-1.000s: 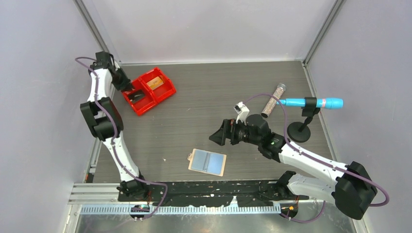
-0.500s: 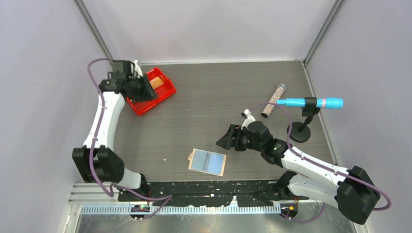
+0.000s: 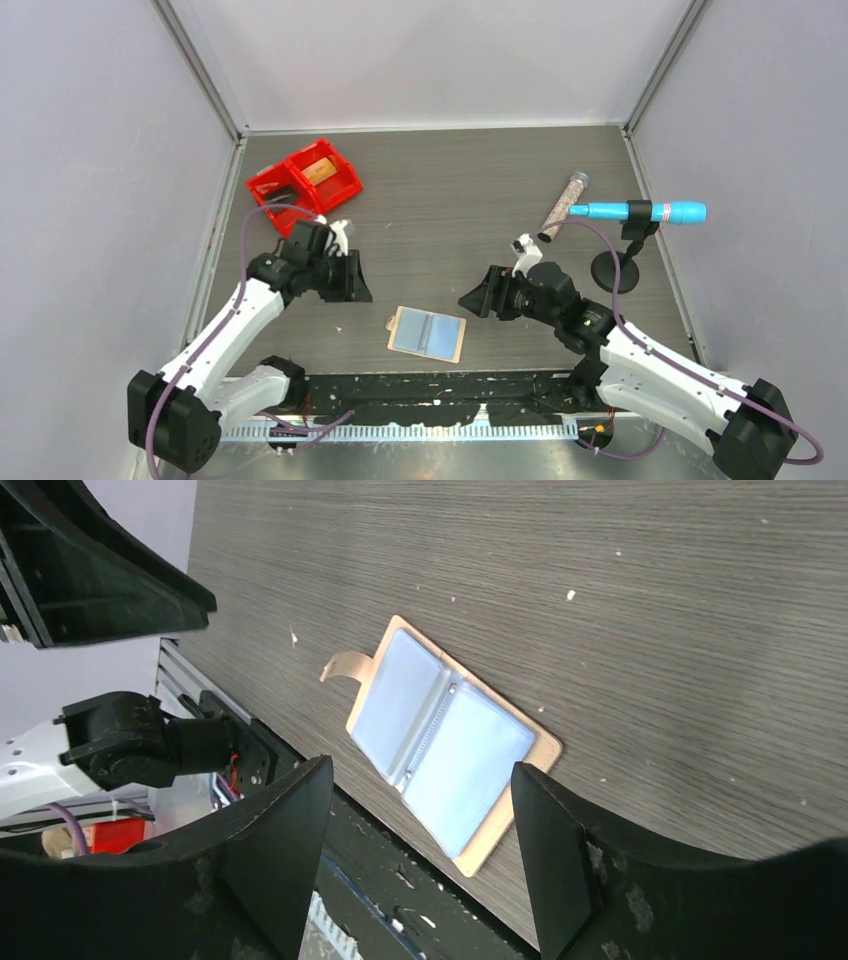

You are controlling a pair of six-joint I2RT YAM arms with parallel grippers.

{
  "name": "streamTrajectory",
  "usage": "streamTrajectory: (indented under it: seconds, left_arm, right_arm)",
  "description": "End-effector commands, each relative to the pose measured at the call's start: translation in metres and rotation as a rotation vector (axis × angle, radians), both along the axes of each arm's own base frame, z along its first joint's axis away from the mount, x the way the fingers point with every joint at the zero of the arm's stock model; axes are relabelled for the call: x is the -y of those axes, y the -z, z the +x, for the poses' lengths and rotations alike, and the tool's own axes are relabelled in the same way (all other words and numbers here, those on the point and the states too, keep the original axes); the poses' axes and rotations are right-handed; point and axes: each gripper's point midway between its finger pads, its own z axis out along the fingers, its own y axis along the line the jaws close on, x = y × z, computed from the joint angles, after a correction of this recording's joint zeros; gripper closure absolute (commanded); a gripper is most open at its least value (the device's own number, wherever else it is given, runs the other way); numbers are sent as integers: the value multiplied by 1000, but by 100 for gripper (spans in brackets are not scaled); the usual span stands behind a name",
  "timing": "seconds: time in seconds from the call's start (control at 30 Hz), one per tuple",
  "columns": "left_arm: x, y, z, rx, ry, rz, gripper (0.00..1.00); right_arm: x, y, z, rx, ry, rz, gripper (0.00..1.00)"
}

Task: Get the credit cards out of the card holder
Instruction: Remove the credit card from the card holder.

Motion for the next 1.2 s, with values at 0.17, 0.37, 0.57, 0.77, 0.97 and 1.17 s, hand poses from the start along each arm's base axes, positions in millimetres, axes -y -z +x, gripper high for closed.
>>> streamTrajectory:
  seconds: [0.17,0.37,0.57,0.77,0.97,1.17]
  left_arm:
    - [41,30,-7,49,51,-57,59]
    - [58,50,-11,25,113,-26,58]
    - [64,69,-11,10,134,2,56]
    - [67,83,-15,-11,154,41,56]
    - [69,89,-23,-29,179,61,60]
    - [75,98,-36,-72,191,50,77]
  right_arm:
    - [14,7,-5,23,38,-10,27]
    - [16,6,-6,22,41,-6,27]
    - [17,5,-8,19,41,-8,27]
    - [18,5,-8,22,46,-3,27]
    - [18,13,-9,14,38,-13,27]
    - [17,19,-9,1,38,-20,27]
